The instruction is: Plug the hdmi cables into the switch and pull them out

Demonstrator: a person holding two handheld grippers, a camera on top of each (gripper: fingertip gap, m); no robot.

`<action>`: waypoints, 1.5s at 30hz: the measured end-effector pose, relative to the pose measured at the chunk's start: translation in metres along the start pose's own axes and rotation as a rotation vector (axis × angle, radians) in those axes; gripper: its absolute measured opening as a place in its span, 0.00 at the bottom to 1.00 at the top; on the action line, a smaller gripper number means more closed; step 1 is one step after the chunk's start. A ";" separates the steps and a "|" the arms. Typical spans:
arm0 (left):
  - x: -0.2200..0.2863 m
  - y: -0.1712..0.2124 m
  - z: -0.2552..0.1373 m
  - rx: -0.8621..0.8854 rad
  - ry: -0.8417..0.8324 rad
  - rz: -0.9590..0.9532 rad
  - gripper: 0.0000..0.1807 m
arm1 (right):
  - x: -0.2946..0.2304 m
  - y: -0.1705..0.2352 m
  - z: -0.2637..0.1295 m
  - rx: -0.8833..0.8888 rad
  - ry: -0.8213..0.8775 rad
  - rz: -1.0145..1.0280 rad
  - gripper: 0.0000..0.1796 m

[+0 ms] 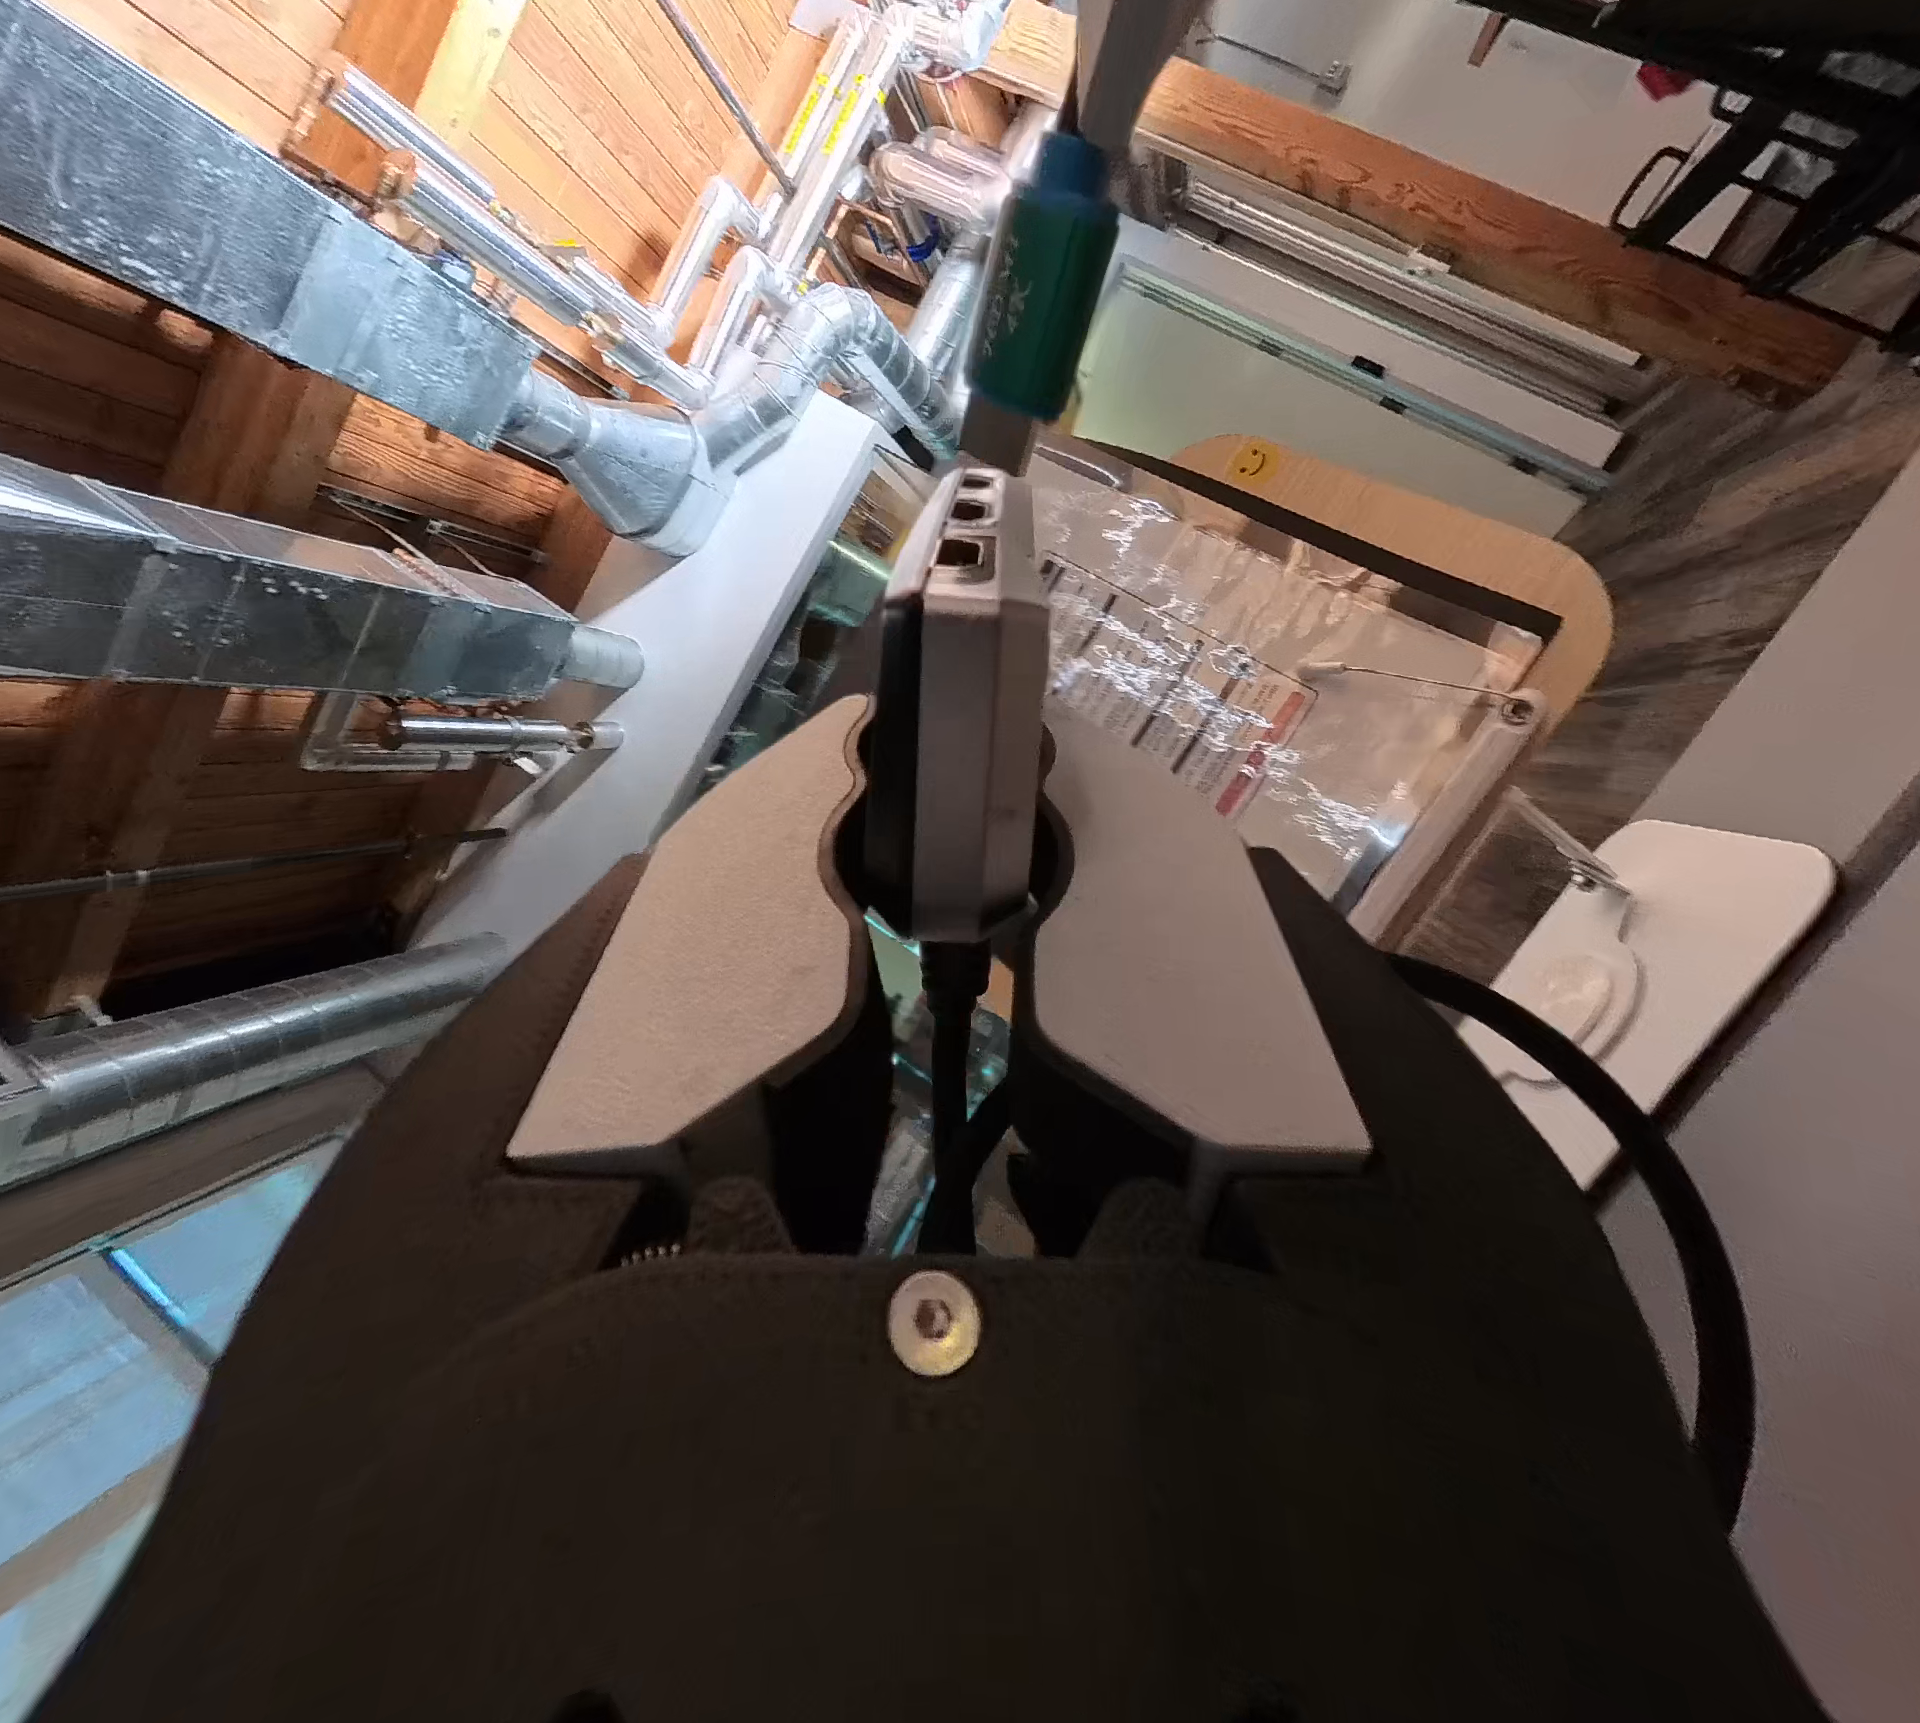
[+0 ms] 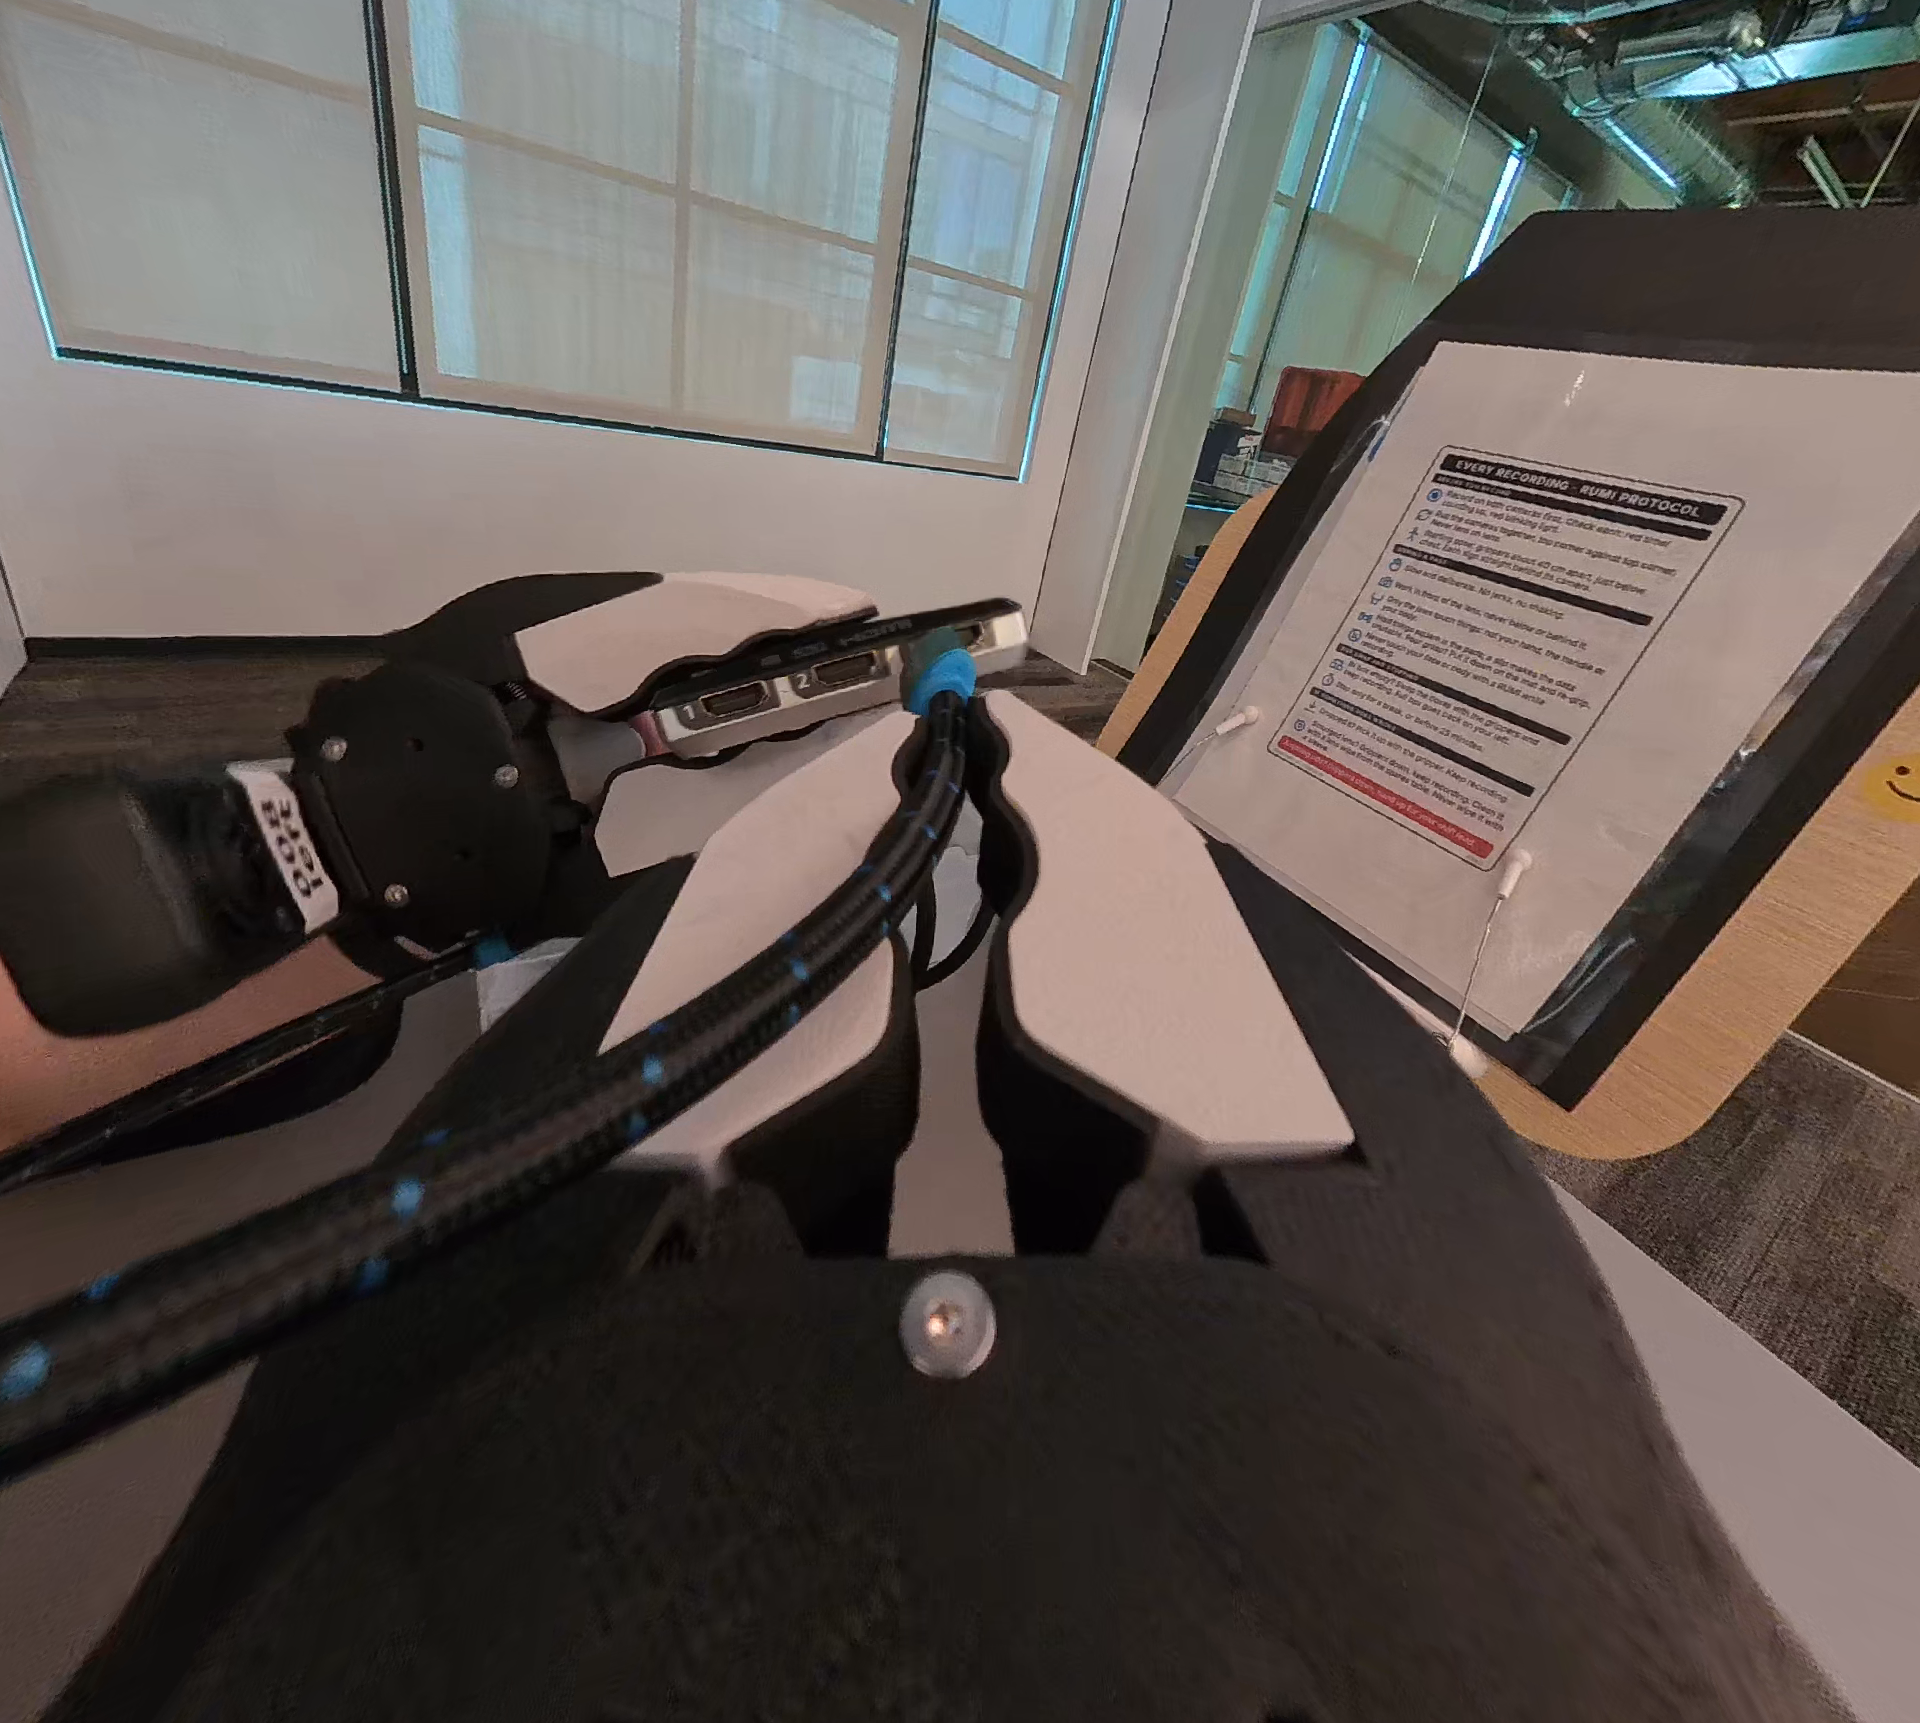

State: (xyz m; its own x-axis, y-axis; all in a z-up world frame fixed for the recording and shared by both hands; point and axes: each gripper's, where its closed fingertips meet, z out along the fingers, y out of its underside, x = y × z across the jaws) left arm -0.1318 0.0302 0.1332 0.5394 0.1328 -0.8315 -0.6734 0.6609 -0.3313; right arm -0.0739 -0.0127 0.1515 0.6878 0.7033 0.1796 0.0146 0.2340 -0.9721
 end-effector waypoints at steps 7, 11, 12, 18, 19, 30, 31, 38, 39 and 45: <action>0.059 0.023 0.007 -0.089 0.363 -0.228 0.12 | -0.002 0.019 -0.022 -0.180 -0.178 -0.173 0.04; 0.100 0.030 0.002 -0.107 0.517 -0.192 0.12 | 0.010 0.021 -0.058 -0.263 -0.237 -0.183 0.04; 0.113 0.029 -0.002 -0.095 0.544 -0.123 0.12 | 0.013 0.016 -0.067 -0.242 -0.237 -0.181 0.04; 0.194 0.025 -0.032 -0.041 0.736 0.109 0.12 | 0.033 0.000 -0.102 -0.189 -0.193 -0.160 0.04; 0.203 0.027 -0.036 -0.038 0.755 0.143 0.11 | 0.035 -0.003 -0.105 -0.174 -0.187 -0.155 0.04; 0.263 0.047 -0.071 -0.083 0.986 0.272 0.12 | 0.043 -0.014 -0.119 -0.113 -0.162 -0.153 0.04; 0.263 0.049 -0.071 -0.094 0.995 0.275 0.13 | 0.043 -0.014 -0.119 -0.110 -0.161 -0.153 0.04; 0.253 0.043 -0.092 -0.178 1.242 0.043 0.38 | 0.043 -0.005 -0.115 -0.129 -0.188 -0.132 0.04; 0.251 0.044 -0.095 -0.203 1.275 0.022 0.43 | 0.043 -0.003 -0.113 -0.133 -0.196 -0.130 0.04; 0.237 0.045 -0.115 -0.280 1.462 -0.122 0.49 | 0.040 0.008 -0.100 -0.135 -0.232 -0.135 0.04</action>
State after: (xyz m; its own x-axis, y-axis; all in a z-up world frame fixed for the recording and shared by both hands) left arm -0.0920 0.0067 -0.1301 -0.2584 -0.8614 -0.4374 -0.8265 0.4315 -0.3616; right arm 0.0263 -0.0500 0.1354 0.4894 0.8100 0.3230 0.2015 0.2553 -0.9456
